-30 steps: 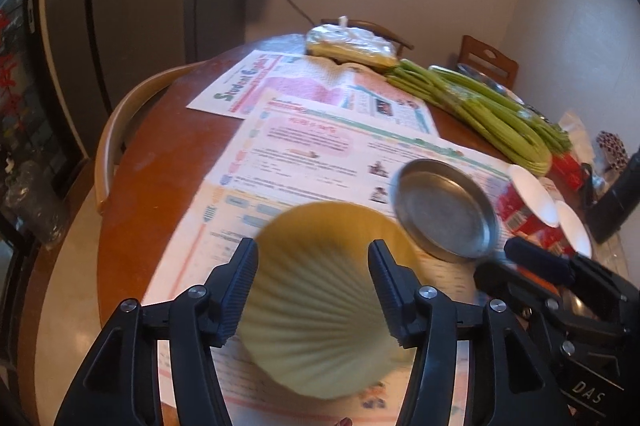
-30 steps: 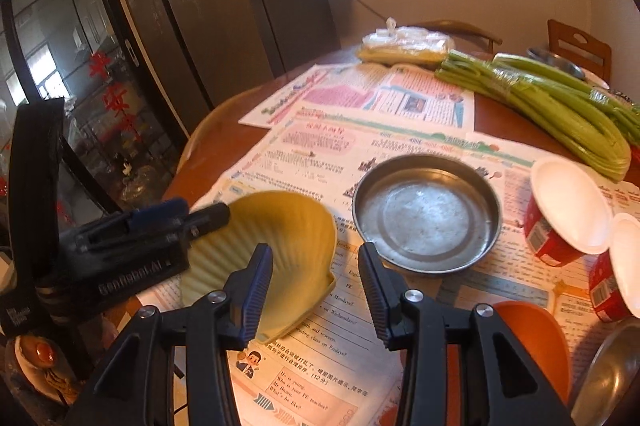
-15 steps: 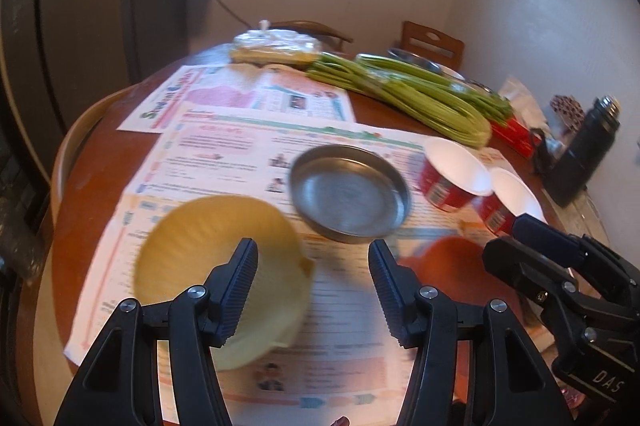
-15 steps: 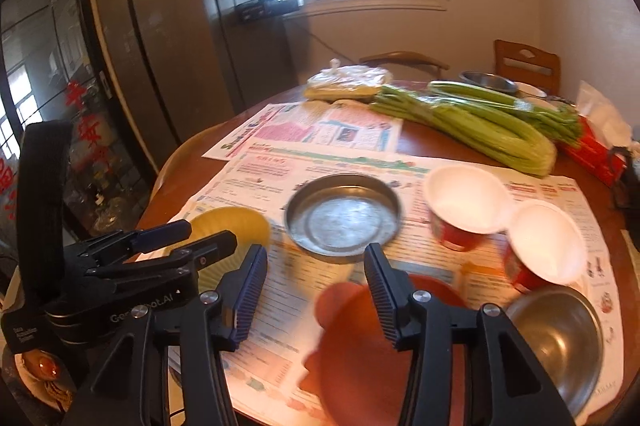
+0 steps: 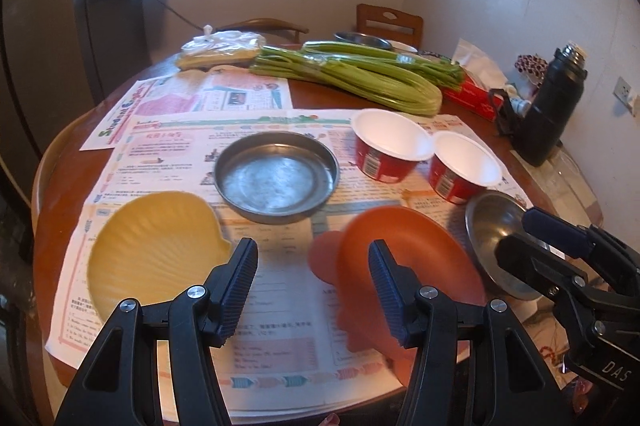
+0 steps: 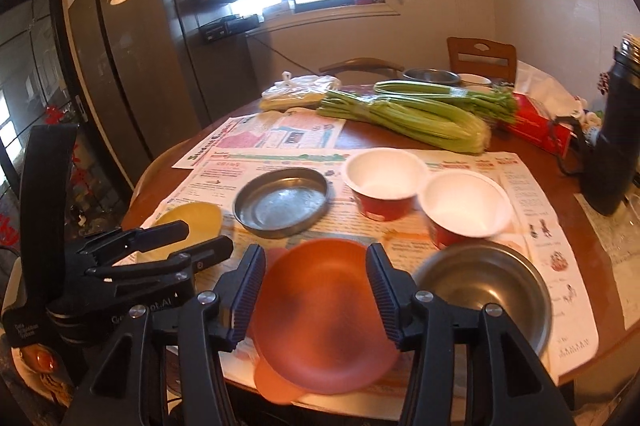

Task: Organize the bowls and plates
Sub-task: 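Lower the yellow plate flat onto the table and open the left tool, then move the left tool to the pink handled plate rim and grasp it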

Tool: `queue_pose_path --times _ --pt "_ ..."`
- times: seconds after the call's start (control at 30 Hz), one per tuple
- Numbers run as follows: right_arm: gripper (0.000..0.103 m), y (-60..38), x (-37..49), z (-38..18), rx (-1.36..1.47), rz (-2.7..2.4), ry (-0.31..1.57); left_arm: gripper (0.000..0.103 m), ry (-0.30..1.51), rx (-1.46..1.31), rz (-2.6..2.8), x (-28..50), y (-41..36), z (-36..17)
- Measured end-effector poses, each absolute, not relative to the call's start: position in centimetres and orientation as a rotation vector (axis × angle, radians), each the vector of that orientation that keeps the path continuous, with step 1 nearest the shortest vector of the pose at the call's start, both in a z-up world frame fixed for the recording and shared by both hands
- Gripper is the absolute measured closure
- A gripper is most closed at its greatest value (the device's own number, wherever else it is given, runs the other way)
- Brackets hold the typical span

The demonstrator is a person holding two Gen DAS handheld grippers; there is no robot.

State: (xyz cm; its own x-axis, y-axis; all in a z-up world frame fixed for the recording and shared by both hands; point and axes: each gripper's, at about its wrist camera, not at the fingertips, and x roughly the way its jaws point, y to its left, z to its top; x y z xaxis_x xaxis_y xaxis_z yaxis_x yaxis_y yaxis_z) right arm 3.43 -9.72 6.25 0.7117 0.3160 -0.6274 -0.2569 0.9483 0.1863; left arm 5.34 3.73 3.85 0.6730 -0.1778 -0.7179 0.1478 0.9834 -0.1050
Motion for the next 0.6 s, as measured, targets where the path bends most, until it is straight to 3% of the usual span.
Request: queue_pose_path --times 0.6 --pt "0.046 -14.1 -1.0 0.8 0.210 0.286 0.892 0.043 0.902 0.044 -0.262 7.2 0.4 1.0"
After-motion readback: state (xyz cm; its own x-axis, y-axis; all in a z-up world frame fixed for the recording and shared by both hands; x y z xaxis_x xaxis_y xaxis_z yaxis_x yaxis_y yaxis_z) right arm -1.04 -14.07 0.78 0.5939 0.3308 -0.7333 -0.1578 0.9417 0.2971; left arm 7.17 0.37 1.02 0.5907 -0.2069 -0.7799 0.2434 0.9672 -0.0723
